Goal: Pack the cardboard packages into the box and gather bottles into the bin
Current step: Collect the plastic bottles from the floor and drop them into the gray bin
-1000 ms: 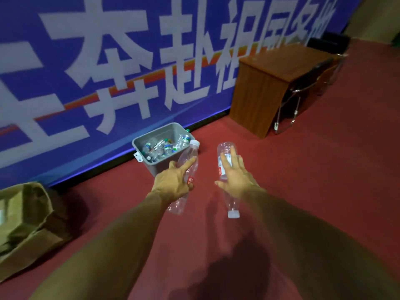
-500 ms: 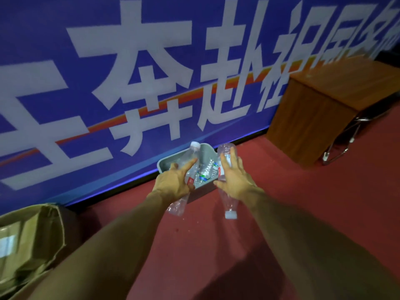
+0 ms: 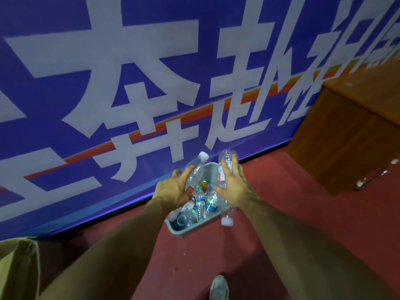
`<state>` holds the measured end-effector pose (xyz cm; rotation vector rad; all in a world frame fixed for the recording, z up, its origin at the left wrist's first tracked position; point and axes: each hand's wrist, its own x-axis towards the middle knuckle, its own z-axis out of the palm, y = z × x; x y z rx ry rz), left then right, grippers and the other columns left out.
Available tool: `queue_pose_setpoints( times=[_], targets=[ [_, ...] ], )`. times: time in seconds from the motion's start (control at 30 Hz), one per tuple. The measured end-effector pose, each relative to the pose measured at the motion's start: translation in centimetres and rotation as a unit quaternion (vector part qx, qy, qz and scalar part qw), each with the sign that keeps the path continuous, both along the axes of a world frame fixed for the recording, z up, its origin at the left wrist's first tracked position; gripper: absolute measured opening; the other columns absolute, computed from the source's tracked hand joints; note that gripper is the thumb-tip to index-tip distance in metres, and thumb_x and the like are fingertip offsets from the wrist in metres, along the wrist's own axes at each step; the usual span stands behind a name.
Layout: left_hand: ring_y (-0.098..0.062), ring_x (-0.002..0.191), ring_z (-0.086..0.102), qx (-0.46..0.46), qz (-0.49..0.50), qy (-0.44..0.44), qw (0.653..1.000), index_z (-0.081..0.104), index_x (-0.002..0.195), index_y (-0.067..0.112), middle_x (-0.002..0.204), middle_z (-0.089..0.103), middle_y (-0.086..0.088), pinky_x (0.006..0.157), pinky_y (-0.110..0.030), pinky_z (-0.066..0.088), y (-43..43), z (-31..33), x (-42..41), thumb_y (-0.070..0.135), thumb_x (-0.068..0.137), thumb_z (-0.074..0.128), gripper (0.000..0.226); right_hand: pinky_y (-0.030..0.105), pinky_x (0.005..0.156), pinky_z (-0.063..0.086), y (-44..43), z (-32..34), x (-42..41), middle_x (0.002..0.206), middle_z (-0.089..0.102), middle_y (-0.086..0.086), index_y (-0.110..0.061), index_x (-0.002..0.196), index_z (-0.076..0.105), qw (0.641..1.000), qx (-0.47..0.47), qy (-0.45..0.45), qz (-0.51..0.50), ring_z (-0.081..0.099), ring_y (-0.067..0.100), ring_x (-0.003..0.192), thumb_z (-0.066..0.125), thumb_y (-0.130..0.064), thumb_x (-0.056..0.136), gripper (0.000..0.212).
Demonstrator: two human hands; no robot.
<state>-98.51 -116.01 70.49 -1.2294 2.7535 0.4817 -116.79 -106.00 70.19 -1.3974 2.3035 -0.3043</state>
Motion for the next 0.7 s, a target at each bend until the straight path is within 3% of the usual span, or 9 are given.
queue_pose_setpoints(
  times=[0.23,0.4,0.7],
  targets=[
    [-0.030,0.115,0.059,0.022,0.010,-0.020,1.000,0.004,0.155,0.046,0.151,0.035,-0.008,0.088,-0.042,0.052,-7.9,0.0,-4.5,0.045,0.092,0.059,0.084,0.050,0.120,0.025,-7.6,-0.8,-4.1,0.161,-0.031,0.006,-0.022,0.160,-0.002,1.000,-0.006,-0.015,0.002,-0.009,0.036,0.152,0.065,-0.040,0.094,0.096],
    [-0.030,0.108,0.061,0.035,-0.007,-0.015,0.999,0.007,0.156,0.043,0.138,0.045,-0.007,0.090,-0.044,0.052,-13.5,-2.6,-7.0,0.045,0.091,0.060,0.084,0.049,0.118,0.029,-12.3,-4.0,-5.8,0.163,-0.024,0.009,-0.020,0.160,0.006,0.999,-0.026,-0.003,-0.024,-0.001,0.036,0.151,0.068,-0.040,0.091,0.095],
    [-0.031,0.116,0.059,0.059,-0.010,-0.031,0.998,0.005,0.156,0.044,0.144,0.041,-0.008,0.096,-0.041,0.046,-19.5,-19.4,-11.3,0.055,0.093,0.057,0.083,0.049,0.117,0.029,-19.3,-20.9,-8.8,0.163,-0.025,0.010,-0.022,0.160,0.002,0.999,-0.014,0.014,-0.027,0.000,0.038,0.151,0.068,-0.044,0.091,0.097]
  ],
)
